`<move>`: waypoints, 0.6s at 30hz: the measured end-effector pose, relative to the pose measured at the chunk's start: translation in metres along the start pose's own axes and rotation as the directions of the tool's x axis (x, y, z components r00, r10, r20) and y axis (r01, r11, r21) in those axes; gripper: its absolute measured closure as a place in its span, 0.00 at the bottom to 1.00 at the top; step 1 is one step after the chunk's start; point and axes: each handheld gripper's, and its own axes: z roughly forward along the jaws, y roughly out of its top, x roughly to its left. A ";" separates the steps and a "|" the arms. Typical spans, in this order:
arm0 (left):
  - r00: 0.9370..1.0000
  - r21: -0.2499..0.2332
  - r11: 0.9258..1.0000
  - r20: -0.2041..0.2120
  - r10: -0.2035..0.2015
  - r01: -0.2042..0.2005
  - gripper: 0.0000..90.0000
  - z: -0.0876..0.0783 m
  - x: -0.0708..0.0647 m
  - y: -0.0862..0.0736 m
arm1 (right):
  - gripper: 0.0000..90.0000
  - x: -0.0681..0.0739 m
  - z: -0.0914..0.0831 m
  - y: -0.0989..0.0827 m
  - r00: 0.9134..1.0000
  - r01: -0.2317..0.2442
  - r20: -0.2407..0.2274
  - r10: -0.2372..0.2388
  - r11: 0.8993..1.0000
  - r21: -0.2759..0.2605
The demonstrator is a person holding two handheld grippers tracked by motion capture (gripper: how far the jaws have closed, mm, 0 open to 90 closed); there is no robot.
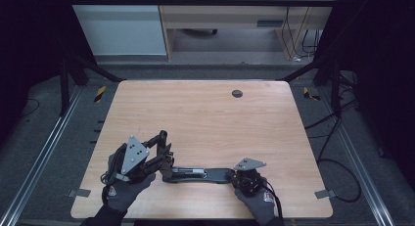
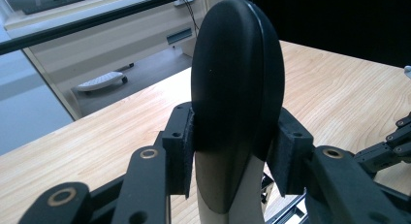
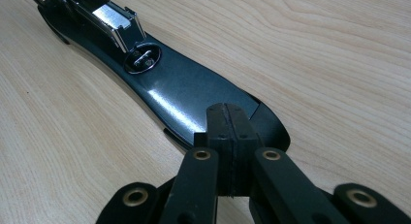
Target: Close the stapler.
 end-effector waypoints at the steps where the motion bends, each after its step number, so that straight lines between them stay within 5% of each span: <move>1: 1.000 -0.001 1.000 0.000 0.003 -0.003 0.64 0.001 -0.001 0.000 | 1.00 0.000 0.000 0.000 1.000 0.000 0.001 0.000 1.000 0.001; 18: 0.997 0.011 0.997 -0.001 0.082 -0.082 0.63 0.013 -0.018 0.007 | 1.00 0.001 0.000 0.000 1.000 -0.002 0.000 0.002 1.000 -0.004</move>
